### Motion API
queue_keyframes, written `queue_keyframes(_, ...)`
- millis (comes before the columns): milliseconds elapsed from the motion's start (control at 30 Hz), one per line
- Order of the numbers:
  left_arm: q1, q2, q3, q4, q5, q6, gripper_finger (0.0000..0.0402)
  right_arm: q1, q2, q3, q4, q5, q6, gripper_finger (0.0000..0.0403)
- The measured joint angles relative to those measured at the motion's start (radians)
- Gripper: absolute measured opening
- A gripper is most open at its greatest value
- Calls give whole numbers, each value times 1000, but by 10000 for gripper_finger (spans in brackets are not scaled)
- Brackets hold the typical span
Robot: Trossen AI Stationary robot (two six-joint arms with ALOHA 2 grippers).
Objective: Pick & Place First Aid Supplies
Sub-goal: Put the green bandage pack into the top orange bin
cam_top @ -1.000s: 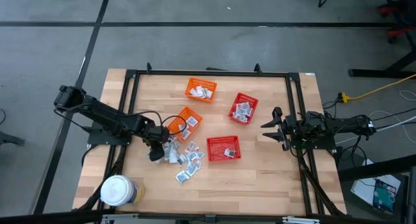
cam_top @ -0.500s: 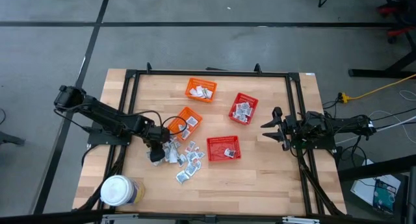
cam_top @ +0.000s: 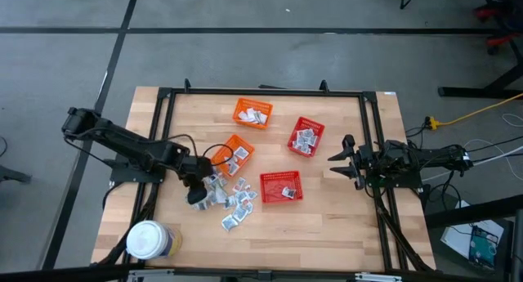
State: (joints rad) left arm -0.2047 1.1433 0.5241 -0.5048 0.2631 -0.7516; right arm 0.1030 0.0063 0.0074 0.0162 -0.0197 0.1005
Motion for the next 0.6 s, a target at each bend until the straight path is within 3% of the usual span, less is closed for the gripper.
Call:
queue_keyframes(367,6,-67,121,30,4,-32,2,0,0,0,0,0,0,163)
queue_keyframes(600,70,-46,144,235,-10,-30,2,0,0,0,0,0,0,163)
